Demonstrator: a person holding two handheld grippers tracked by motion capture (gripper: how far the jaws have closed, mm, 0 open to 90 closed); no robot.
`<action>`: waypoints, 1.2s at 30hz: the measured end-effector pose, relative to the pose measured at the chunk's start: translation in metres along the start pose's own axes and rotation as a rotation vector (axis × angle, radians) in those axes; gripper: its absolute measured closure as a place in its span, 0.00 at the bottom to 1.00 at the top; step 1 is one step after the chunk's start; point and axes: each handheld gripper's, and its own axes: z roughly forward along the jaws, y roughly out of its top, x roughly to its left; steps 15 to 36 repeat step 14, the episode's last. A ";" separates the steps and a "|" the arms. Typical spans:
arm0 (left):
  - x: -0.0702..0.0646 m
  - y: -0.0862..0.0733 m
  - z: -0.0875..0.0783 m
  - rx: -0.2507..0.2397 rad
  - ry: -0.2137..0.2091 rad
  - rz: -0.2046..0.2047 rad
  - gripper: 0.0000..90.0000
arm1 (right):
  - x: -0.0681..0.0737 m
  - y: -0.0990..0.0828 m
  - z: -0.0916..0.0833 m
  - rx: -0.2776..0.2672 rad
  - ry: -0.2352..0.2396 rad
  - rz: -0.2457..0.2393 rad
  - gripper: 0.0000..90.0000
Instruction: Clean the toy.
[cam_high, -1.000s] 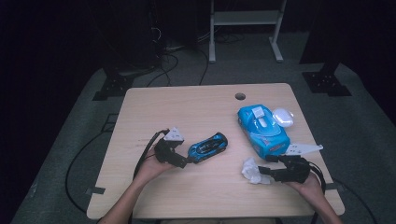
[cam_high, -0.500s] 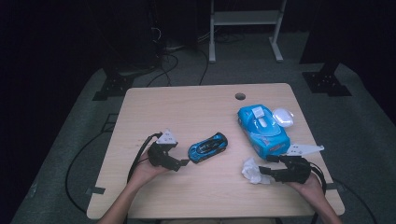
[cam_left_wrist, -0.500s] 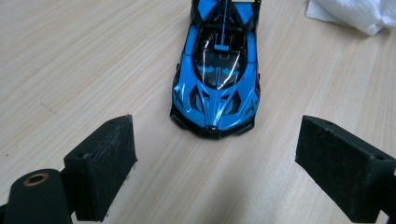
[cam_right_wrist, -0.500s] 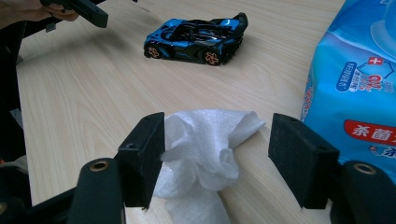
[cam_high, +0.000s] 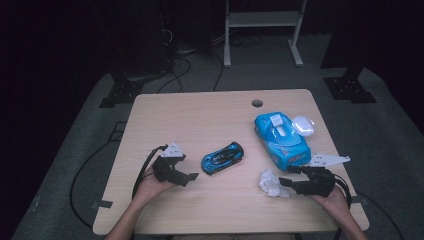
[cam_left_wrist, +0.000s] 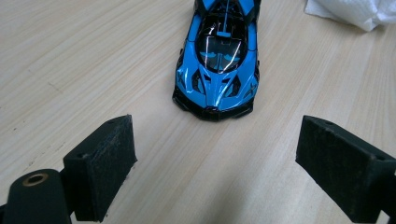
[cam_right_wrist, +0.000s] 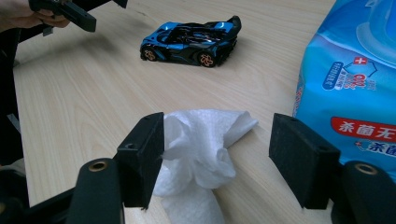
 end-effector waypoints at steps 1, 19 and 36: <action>0.000 -0.001 -0.001 0.003 0.002 0.002 0.13 | 0.000 0.000 0.000 0.001 -0.002 0.000 0.39; 0.004 -0.011 -0.004 0.019 0.015 -0.009 0.11 | -0.002 -0.002 -0.001 -0.005 -0.003 0.007 0.38; 0.004 -0.011 -0.004 0.019 0.015 -0.009 0.11 | -0.002 -0.002 -0.001 -0.005 -0.003 0.007 0.38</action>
